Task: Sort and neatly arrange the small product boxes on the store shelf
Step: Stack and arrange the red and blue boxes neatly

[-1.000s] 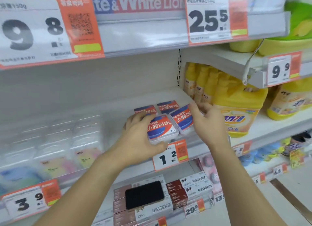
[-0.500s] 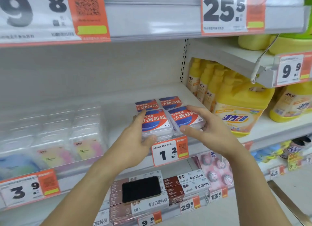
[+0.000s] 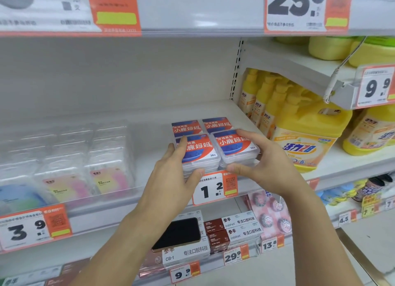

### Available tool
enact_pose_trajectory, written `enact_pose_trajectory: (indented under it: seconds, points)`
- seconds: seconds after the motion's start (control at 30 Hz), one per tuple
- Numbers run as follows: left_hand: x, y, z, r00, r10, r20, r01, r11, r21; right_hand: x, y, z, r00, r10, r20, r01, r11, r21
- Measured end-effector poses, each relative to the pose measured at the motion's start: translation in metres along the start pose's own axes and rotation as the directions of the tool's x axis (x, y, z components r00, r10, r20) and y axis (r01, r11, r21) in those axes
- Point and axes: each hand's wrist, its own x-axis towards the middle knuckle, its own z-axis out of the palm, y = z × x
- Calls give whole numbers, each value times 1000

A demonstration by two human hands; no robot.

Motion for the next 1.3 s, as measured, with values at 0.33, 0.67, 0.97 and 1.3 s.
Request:
enact_pose_trajectory:
  seconds: [0.33,0.67,0.97,1.3]
  points:
    - [-1,5,-1,997,-78,-3,77,995,-65,0,-2,2,1000,12,-4,-12,997,-71]
    - [-1,14,-6,993,-114,-31,97,939,-330,10,2,-20,996,62,-66,-54,992,110]
    - [52,11,-12,946,-314,85,313,808,-499,65,0,-9,957,228,179,-275,909,313]
    - [57,7,-11,949,-283,140,315,811,-492,62,-5,-4,950,260,172,-299,916,269]
